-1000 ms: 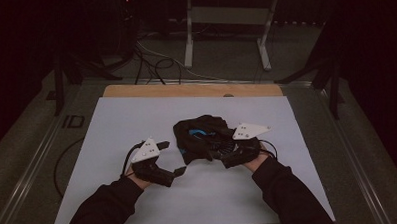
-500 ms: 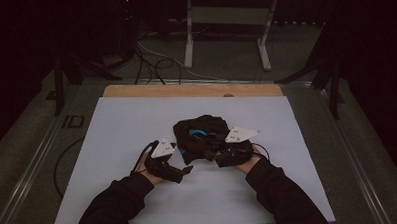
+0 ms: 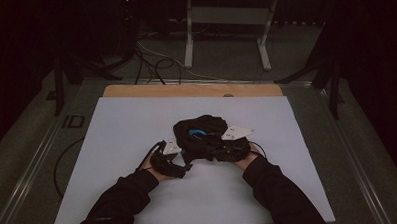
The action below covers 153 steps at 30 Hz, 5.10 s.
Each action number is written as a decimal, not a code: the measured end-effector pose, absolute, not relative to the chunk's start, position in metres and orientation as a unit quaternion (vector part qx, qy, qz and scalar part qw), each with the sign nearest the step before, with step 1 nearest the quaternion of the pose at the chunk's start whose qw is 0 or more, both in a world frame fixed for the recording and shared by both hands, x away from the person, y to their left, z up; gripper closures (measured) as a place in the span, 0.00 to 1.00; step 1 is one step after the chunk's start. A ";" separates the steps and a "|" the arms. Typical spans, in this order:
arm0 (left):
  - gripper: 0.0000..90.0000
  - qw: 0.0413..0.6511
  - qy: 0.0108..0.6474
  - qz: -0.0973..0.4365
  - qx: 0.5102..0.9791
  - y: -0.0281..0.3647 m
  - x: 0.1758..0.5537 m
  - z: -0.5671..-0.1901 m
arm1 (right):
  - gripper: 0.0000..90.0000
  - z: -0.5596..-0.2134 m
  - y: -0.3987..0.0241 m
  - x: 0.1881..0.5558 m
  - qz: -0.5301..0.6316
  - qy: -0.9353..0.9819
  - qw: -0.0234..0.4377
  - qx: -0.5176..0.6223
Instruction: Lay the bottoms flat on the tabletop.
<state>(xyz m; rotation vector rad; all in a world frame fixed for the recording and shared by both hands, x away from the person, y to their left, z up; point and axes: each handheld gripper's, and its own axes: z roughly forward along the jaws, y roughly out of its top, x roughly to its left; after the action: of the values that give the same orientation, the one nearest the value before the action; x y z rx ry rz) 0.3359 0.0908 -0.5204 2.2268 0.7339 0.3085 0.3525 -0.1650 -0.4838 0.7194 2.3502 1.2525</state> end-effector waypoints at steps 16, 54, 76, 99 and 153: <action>0.85 0.357 0.298 0.132 0.875 0.081 0.345 -0.522 | 0.93 -0.489 -0.166 0.354 0.392 0.858 0.207 0.259; 0.93 0.348 0.290 0.163 0.876 0.168 0.289 -0.473 | 0.94 -0.469 -0.238 0.277 0.405 0.845 0.222 0.269; 0.93 0.335 0.281 0.133 0.889 0.193 0.250 -0.474 | 0.94 -0.484 -0.295 0.246 0.380 0.843 0.209 0.317; 0.46 0.377 0.239 0.057 0.893 0.170 0.238 -0.460 | 0.63 -0.475 -0.301 0.240 0.404 0.822 0.201 0.348; 0.96 0.349 0.334 0.058 0.873 0.114 0.356 -0.515 | 0.97 -0.475 -0.264 0.330 0.351 0.811 0.217 0.414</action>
<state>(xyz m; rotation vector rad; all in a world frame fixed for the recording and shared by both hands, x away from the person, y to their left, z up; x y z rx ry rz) 0.3559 0.1139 -0.5153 2.2633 0.8658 0.1511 0.3302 -0.2645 -0.4752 1.1479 2.2468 0.9709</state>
